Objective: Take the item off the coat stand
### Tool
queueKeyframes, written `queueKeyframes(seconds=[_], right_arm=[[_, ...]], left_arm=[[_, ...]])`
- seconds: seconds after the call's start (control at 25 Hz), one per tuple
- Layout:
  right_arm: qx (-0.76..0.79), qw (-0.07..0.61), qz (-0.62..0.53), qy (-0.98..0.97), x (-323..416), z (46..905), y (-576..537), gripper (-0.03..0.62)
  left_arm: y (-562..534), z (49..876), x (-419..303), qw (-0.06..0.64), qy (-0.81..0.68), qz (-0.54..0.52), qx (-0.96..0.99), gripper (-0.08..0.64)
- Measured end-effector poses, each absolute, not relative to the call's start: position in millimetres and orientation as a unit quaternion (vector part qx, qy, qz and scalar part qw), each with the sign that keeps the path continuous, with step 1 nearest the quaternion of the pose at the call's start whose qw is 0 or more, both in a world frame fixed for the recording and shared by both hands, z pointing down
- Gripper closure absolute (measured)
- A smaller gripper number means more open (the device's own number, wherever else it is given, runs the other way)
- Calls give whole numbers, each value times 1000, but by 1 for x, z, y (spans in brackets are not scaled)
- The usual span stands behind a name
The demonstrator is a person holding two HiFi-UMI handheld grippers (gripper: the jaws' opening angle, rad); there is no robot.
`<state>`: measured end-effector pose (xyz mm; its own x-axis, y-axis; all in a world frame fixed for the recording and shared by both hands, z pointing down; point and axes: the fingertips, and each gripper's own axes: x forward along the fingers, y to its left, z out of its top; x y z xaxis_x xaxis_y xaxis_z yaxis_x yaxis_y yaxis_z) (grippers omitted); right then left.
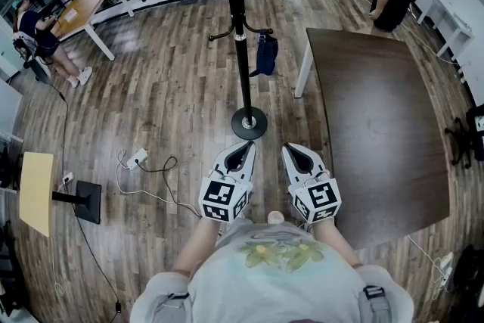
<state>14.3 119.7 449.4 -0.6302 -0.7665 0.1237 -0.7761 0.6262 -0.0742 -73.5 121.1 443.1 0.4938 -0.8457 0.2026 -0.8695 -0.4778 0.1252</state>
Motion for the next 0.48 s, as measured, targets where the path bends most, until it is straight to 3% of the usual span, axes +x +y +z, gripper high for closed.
queueKeyframes(seconds=[0.48], right_arm=[[412, 6, 52, -909, 32, 441, 113, 584]], left_arm=[[112, 448, -57, 108, -511, 59, 851, 545]])
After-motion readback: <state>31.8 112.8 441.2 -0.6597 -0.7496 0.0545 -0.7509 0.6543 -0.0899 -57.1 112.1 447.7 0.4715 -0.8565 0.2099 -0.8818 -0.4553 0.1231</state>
